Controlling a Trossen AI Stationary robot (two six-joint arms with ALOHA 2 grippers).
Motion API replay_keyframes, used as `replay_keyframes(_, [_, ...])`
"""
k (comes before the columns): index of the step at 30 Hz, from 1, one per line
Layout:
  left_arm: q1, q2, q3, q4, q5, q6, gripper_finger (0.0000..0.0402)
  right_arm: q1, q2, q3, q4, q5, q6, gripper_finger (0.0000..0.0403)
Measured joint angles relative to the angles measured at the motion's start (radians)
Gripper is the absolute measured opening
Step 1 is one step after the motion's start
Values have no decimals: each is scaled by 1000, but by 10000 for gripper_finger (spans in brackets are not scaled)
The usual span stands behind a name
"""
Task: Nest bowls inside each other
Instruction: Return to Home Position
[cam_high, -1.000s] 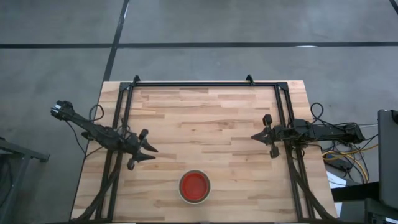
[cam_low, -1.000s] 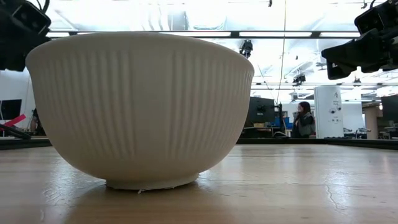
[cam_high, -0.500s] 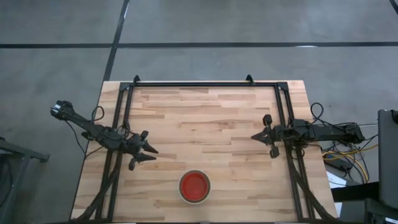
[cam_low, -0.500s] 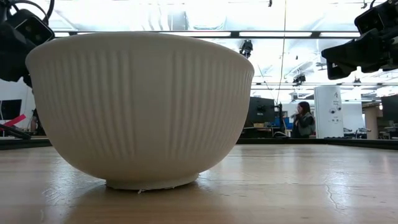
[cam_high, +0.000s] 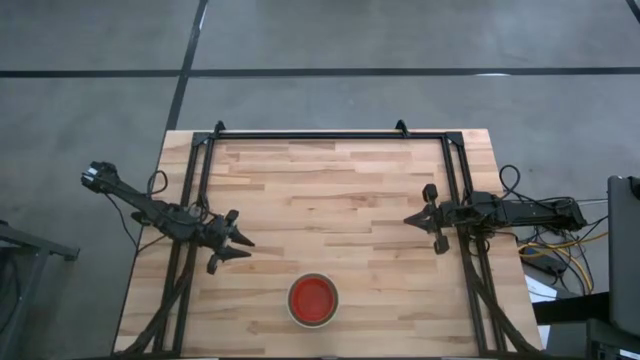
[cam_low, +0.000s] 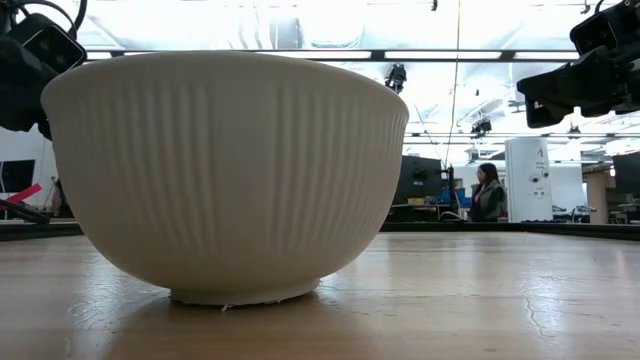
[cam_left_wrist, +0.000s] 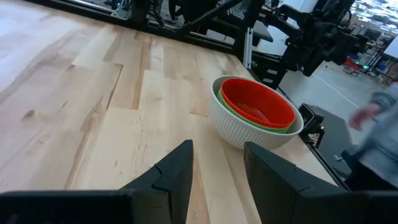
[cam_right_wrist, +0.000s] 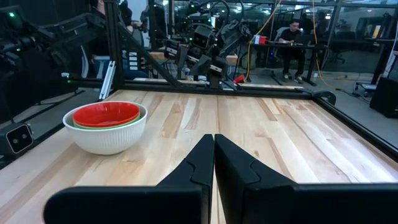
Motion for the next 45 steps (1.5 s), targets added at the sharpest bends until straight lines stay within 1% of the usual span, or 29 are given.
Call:
replay_keyframes(22, [0, 0, 0, 1, 0, -2, 147, 0, 0, 0, 0, 0, 0, 9])
replay_keyframes(24, [0, 0, 0, 1, 0, -2, 147, 0, 0, 0, 5, -28, 0, 9])
replay_keyframes(26, [0, 0, 0, 2, -1, -2, 147, 0, 0, 0, 19, -98, 0, 9])
replay_keyframes(28, [0, 0, 0, 2, 0, -2, 147, 0, 0, 0, 24, -136, 1, 9])
replay_keyframes(45, [0, 0, 0, 2, -1, -2, 147, 0, 0, 0, 25, -140, 0, 9])
